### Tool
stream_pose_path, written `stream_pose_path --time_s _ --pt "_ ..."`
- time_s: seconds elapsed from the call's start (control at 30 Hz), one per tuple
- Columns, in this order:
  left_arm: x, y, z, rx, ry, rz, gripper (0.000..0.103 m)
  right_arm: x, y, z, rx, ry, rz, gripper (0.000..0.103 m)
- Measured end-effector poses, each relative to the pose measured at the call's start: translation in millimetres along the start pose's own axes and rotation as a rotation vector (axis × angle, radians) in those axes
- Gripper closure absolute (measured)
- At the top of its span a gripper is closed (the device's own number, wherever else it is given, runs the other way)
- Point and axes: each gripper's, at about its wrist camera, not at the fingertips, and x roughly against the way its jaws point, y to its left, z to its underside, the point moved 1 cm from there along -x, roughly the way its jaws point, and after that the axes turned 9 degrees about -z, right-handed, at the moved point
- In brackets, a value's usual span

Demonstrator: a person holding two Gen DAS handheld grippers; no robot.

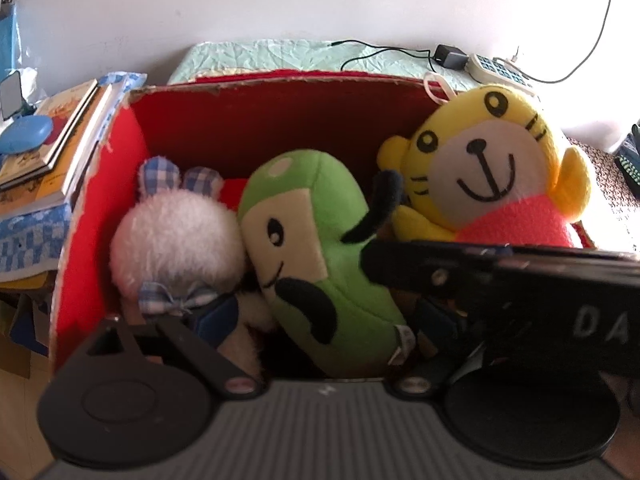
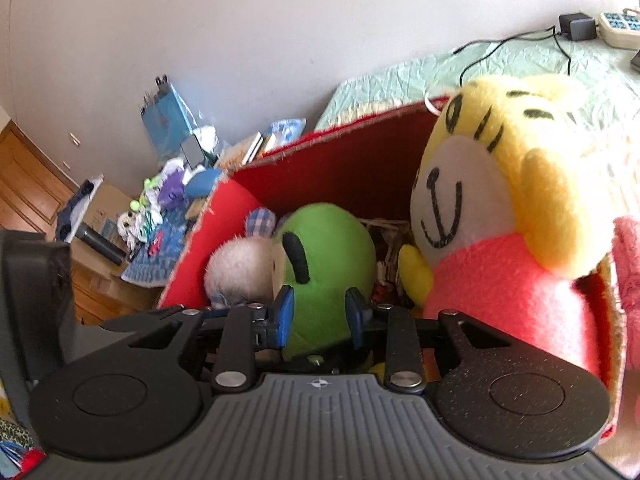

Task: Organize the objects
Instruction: 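Move the right gripper back toward the white bunny with plaid ears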

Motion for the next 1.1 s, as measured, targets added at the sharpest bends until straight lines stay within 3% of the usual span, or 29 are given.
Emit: stream_pose_path --time_s 0.23,0.57,1.1 --pt "3.7 -8.3 -1.5 -0.013 -0.02 -0.043 0.004 14.0 2.4 3.1 0.007 -0.079 0.005 0.073" --pt "40.7 -22.9 -8.8 -0.053 -0.098 -0.119 0.004 46.0 -0.5 1.2 -0.046 -0.156 -0.019 0.072" --pt "85.1 -37.8 3.3 -0.023 -0.133 -0.203 0.004 81.8 0.5 12.2 -0.047 -0.141 -0.13 0.071"
